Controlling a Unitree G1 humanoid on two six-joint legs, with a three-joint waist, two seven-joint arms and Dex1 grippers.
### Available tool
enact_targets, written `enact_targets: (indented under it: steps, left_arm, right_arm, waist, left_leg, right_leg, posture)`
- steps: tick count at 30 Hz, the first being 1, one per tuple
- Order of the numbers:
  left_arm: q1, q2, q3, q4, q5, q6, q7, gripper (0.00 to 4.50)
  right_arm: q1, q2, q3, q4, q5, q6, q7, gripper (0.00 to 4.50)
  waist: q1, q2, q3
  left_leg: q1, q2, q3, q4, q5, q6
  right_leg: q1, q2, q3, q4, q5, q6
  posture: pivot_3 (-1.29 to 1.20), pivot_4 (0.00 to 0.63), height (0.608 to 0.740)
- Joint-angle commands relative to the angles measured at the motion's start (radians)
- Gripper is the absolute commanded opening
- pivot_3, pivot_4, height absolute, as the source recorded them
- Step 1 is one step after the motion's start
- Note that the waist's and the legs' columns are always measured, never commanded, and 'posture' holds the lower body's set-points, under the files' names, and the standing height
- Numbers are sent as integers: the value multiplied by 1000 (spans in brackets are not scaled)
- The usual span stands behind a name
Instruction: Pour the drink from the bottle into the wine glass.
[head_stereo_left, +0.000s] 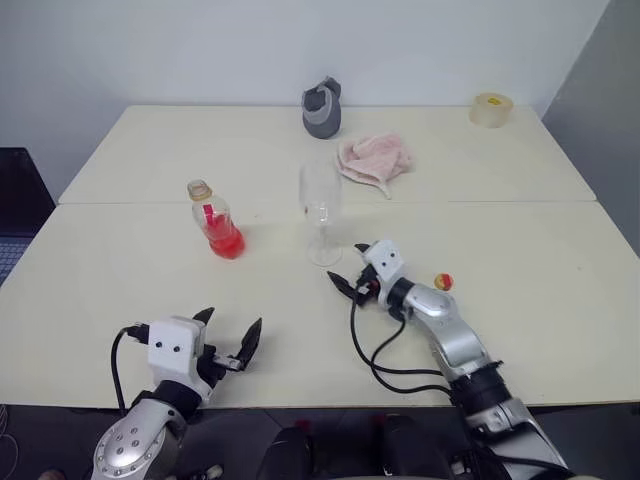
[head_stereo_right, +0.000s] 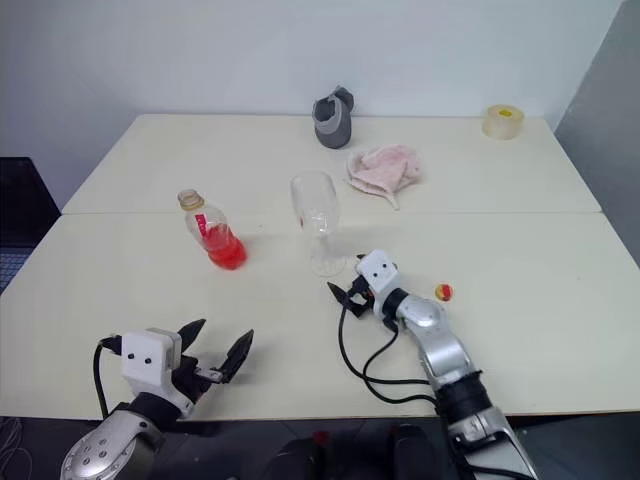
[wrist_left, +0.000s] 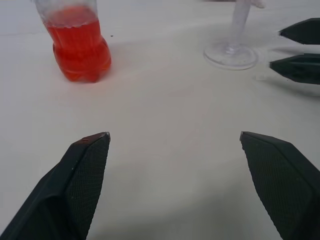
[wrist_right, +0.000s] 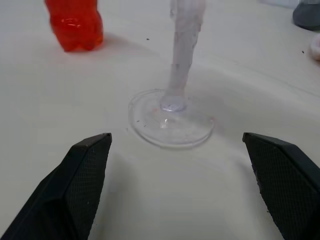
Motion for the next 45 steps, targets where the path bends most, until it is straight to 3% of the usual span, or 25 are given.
enact_targets:
  steps: [1, 6, 10, 17, 23, 31, 45]
  left_arm:
    - [-17, -11, 79, 47, 15, -23, 49, 4500]
    - [-37, -10, 125, 120, 37, -77, 64, 4500]
    - [-144, 46, 160, 202, 25, -80, 39, 4500]
    - [-300, 154, 167, 388, 27, -118, -40, 4500]
    - [-419, 207, 102, 505, 60, -180, -116, 4500]
    - [-573, 209, 59, 650, 92, -234, -126, 4500]
    - [-695, 170, 29, 750, 106, -275, -106, 4500]
  right_arm:
    - [64, -78, -27, -257, 56, 100, 58, 4477]
    - [174, -212, -81, -535, 168, 227, 129, 4477]
    - [199, -261, -114, -649, 269, 302, 161, 4477]
    - [192, -253, -142, -659, 329, 360, 112, 4477]
    - [189, -241, -132, -685, 359, 368, 91, 4477]
    - [192, -305, -121, -660, 356, 320, 155, 4477]
    - [121, -287, -129, -639, 365, 368, 102, 4477]
  waist:
    - [4, 0, 0]
    - [10, 0, 0]
    - [15, -1, 1]
    - [16, -2, 0]
    - [16, -2, 0]
    - [17, -2, 0]
    - [17, -3, 0]
  left_leg:
    - [0, 0, 0, 0, 0, 0]
    - [0, 0, -1, 0, 0, 0]
    - [1, -1, -2, 0, 0, 0]
    - [2, -1, -2, 0, 0, 0]
    - [1, 0, -3, 0, 0, -1]
    - [1, -1, -4, 0, 0, -1]
    - [0, -1, -7, 0, 2, -3]
  right_leg:
    - [0, 0, 0, 0, 0, 0]
    - [2, 0, 0, -2, 0, 0]
    - [2, 0, -2, -2, 0, 0]
    - [4, 2, -4, -1, 0, 0]
    - [3, 0, -3, -2, 0, 0]
    - [3, 0, -4, -2, 0, 0]
    - [2, -1, -4, -2, 0, 0]
  posture:
    - [0, 150, 740]
    - [0, 150, 740]
    - [0, 150, 740]
    - [0, 150, 740]
    - [0, 150, 740]
    - [0, 150, 740]
    - [0, 150, 740]
